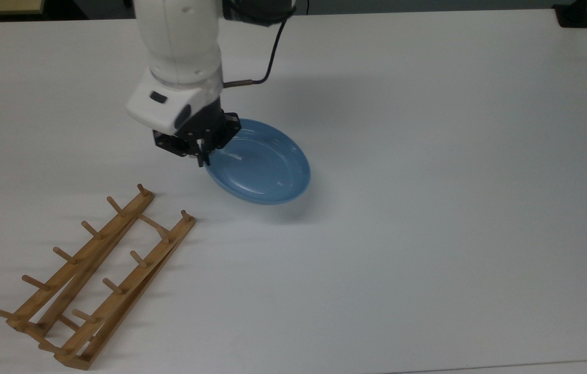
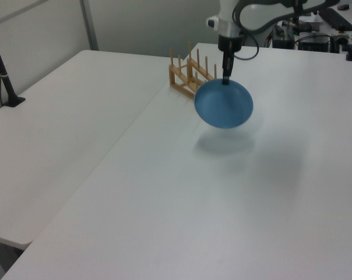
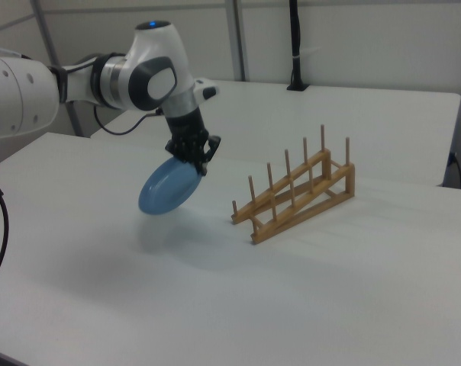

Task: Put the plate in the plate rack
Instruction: 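Lift the blue plate by its rim, tilting it upright, then carry the plate over the wooden rack and lower it between pegs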

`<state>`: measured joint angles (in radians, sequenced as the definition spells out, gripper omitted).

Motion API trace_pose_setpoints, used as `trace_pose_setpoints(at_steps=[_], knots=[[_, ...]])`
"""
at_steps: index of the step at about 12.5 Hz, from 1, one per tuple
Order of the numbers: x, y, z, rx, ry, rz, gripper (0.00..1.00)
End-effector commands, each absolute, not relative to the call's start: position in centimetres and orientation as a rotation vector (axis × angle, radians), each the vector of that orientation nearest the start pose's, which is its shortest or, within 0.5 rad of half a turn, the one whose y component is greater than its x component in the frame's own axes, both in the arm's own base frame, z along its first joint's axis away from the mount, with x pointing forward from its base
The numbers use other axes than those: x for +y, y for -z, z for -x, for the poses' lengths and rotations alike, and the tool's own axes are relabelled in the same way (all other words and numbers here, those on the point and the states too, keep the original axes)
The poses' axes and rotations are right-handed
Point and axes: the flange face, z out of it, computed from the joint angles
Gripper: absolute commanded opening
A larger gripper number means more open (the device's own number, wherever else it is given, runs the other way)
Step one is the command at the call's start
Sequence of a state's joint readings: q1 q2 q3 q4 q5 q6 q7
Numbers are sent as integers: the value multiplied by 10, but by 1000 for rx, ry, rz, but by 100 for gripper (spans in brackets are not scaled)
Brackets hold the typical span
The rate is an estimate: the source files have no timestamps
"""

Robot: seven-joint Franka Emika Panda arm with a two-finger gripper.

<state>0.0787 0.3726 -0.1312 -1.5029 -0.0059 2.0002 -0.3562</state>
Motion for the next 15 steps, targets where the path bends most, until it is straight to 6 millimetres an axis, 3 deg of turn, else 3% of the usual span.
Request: trace_pose_setpoints(at_steps=[1, 4, 8, 11, 15], knots=[[-35, -498, -697, -554, 454, 3207, 0], [-77, -529, -713, -516, 949, 3248, 0], [-124, -551, -712, -396, 1304, 3220, 0], [-145, -548, -713, -315, 1428, 3200, 0], [-175, -526, -716, -267, 1512, 3202, 0]])
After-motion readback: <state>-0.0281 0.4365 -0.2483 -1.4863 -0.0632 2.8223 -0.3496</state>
